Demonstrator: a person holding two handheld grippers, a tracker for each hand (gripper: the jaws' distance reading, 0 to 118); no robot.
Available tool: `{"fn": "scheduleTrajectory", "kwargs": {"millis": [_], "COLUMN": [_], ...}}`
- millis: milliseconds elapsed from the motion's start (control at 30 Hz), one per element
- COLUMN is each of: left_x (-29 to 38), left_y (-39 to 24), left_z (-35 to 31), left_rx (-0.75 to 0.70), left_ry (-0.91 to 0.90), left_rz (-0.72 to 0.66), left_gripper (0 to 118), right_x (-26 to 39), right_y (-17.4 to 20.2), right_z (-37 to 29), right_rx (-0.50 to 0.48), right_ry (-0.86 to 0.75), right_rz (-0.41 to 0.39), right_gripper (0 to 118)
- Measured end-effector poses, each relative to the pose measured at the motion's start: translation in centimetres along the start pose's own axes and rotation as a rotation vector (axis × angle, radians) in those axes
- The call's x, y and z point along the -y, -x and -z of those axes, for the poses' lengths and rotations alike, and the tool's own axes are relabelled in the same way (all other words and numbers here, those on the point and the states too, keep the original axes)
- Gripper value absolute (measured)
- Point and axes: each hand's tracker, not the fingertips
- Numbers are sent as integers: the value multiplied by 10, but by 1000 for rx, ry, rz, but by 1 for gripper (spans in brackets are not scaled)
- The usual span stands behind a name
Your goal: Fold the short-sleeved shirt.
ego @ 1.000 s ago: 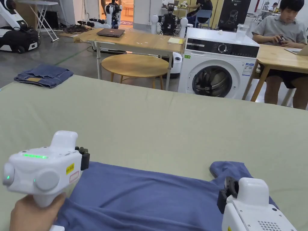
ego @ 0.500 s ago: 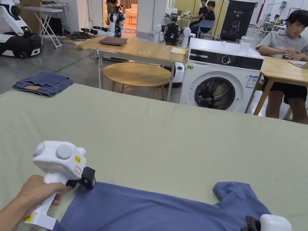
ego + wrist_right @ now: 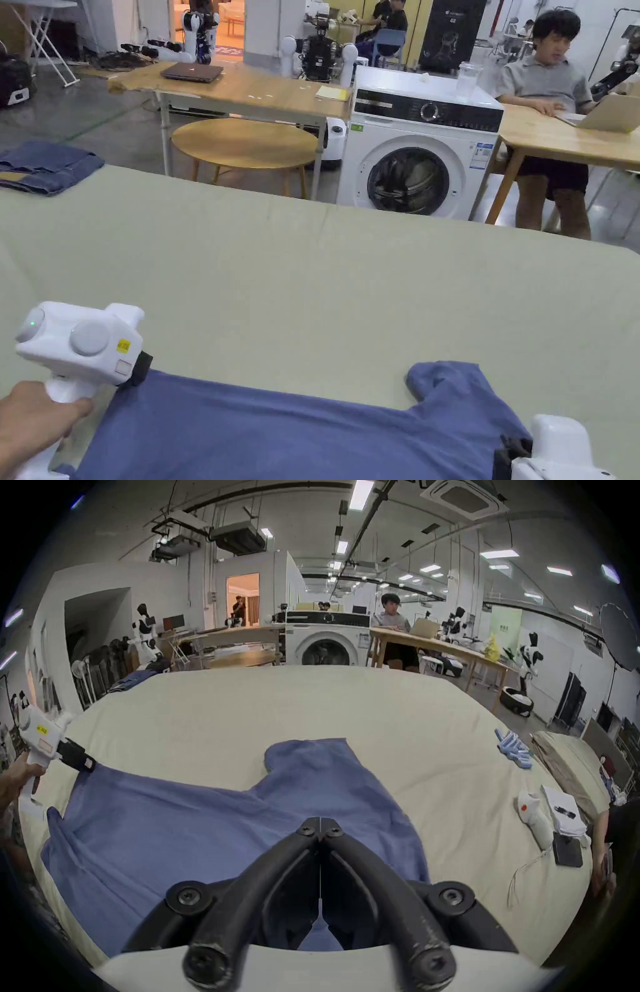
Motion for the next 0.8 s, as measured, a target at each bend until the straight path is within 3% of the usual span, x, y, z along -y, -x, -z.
{"fn": "scheduleTrajectory", "kwargs": {"millis": [33,67,167,233,333,467,533,700,733,800], "left_x": [0,0,4,6,9,14,16,20,20,20], "left_y": [1,1,-4,-7,-9,-11,-10,-13,-15,-15], "left_z": [-5,-9,-23,-29,-35,-42,-45,-51,-52,-52], "left_rx": [-3,4,6,11,15,18,22,23,24,24], "left_ry": [-19,-21,-47,-68,-88,-100,-109,-119,-123,-128], "left_rz": [-8,-9,-7,-5,-16,-25,-39,-48,-46,-43], "left_gripper": [0,0,0,0,0,0,0,0,0,0], "right_x": [-8,-16,-44,-60,-73,-71,-64,-59,-59,-61], "right_y": [-8,-15,-40,-53,-66,-74,-73,-54,-52,-53], "right_z": [7,15,51,80,125,176,197,174,172,166], "right_rx": [1,7,0,2,-8,-63,-39,-49,-49,-53], "right_ry": [22,41,139,207,320,464,522,510,505,486], "right_rz": [-2,-6,-3,-15,-38,1,-13,3,-4,-26], "right_gripper": [0,11,61,62,62,62,62,57,52,5]}}
